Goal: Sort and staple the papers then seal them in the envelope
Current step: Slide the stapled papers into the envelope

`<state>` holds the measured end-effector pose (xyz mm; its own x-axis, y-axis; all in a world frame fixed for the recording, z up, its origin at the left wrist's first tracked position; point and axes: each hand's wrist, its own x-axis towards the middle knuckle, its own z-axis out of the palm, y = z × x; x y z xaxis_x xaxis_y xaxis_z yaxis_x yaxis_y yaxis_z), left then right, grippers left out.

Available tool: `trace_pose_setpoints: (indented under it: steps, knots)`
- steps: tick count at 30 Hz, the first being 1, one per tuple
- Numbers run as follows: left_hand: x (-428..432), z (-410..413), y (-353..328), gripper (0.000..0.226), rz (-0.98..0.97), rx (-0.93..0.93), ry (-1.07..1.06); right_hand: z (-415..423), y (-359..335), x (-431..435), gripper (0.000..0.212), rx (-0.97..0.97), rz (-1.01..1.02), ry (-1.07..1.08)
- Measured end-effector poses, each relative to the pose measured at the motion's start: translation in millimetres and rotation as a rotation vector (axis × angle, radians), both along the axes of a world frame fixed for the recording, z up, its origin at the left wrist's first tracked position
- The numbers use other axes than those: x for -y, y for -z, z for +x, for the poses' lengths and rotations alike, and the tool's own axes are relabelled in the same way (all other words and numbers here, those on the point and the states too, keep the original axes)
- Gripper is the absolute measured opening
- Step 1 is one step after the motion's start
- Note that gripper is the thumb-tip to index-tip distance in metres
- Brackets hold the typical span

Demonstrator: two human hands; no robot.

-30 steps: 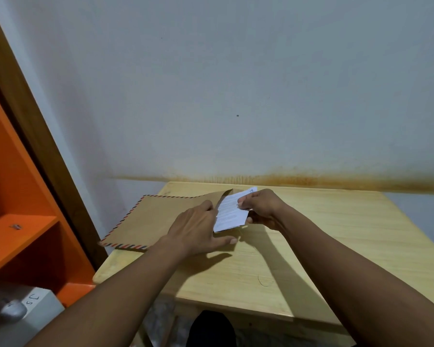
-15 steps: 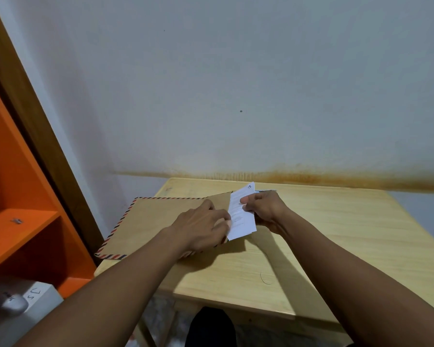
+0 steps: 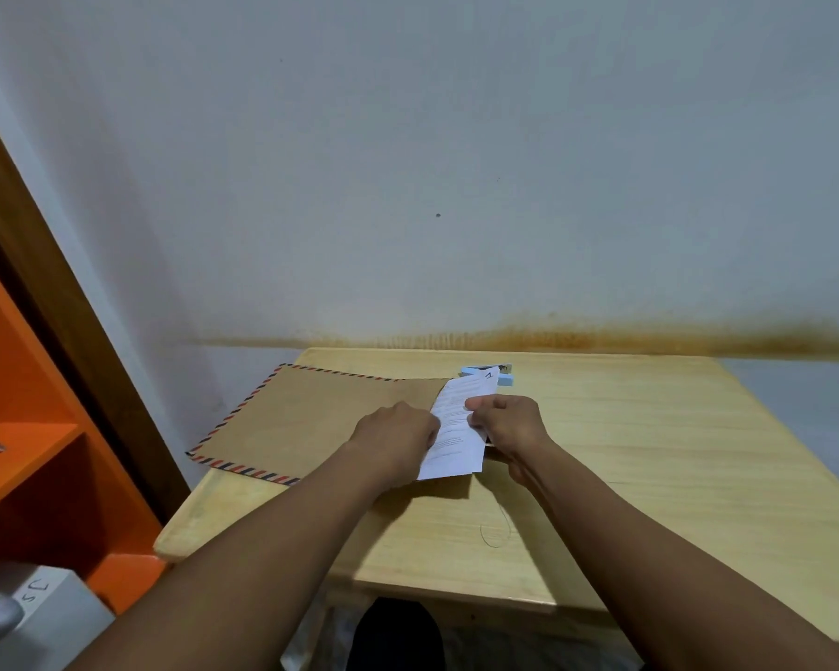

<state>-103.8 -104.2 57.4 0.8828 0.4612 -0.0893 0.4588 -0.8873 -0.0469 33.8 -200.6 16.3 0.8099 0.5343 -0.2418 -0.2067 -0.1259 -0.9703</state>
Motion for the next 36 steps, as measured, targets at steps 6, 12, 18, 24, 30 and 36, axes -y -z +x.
trace_pose_setpoints:
  steps: [6, 12, 18, 24, 30, 36]
  knots:
    - [-2.4, -9.4, -1.4, 0.015, 0.046, 0.026, -0.069, -4.7, 5.6, -9.8, 0.018, 0.052, -0.036, -0.008]
    - [-8.4, -19.0, -11.9, 0.033, 0.026, 0.106, -0.035, -5.1, 3.5, -18.8, 0.017, 0.112, -0.04, -0.039]
    - [-10.9, -23.8, -17.0, 0.036, 0.0, 0.168, 0.079, -11.5, -14.1, -27.6, 0.02, 0.257, -0.213, -0.304]
    - [-17.6, -30.2, -16.9, 0.032, -0.017, 0.223, 0.043, -5.1, -37.0, -26.6, 0.028, 0.211, -0.322, -0.535]
    - [-22.0, -32.9, -21.4, 0.041, 0.086, 0.216, 0.023, -2.8, -52.0, -33.9, 0.014, 0.19, -0.288, -0.522]
    - [-18.0, -38.8, -25.2, 0.056, 0.095, 0.283, 0.015, -7.0, -51.4, -43.1, 0.015, 0.198, -0.278, -0.492]
